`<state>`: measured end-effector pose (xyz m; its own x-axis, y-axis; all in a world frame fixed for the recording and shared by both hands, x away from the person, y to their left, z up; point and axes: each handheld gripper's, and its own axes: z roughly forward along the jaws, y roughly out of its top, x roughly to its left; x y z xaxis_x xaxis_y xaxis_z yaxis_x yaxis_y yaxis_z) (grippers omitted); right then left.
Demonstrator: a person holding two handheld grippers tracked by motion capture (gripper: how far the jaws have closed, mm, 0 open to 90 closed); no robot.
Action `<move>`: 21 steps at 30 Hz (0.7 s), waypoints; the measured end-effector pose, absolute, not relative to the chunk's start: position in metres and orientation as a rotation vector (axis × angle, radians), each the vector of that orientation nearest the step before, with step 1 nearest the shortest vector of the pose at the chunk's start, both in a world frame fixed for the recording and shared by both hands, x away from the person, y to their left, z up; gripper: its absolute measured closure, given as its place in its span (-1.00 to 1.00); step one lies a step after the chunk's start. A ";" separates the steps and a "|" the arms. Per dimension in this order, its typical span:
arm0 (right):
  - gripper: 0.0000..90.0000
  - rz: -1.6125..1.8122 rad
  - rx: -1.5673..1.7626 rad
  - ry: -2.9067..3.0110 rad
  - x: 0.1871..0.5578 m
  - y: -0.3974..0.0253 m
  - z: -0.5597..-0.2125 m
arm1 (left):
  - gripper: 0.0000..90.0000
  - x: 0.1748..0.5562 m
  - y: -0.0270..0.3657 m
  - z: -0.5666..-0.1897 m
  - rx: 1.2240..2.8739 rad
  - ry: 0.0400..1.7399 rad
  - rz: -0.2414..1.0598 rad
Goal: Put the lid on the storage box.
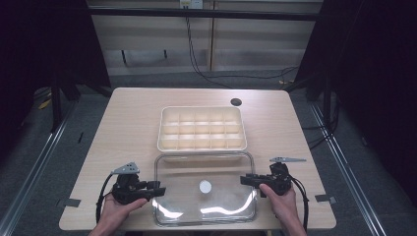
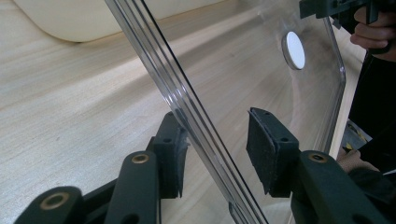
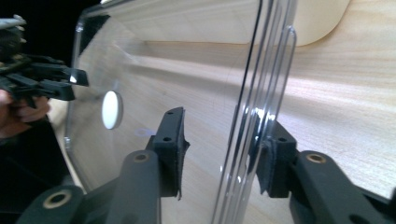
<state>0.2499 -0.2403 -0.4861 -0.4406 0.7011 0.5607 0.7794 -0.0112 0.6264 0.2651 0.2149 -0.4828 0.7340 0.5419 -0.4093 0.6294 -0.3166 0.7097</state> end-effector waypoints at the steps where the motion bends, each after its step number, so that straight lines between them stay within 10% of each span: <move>1: 0.27 -1.460 -1.622 -2.158 0.249 -0.239 -0.485 | 0.30 0.265 0.215 -0.483 1.993 0.888 -0.116; 21: 0.41 -1.619 -1.697 -2.046 0.243 -0.242 -0.463 | 0.53 0.271 0.217 -0.457 1.951 0.864 -0.043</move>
<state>0.2425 -0.2419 -0.4631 -0.4048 0.7015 0.5865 0.7321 -0.1357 0.6675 0.2709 0.2166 -0.4573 0.7481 0.5505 -0.3706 0.5848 -0.2828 0.7603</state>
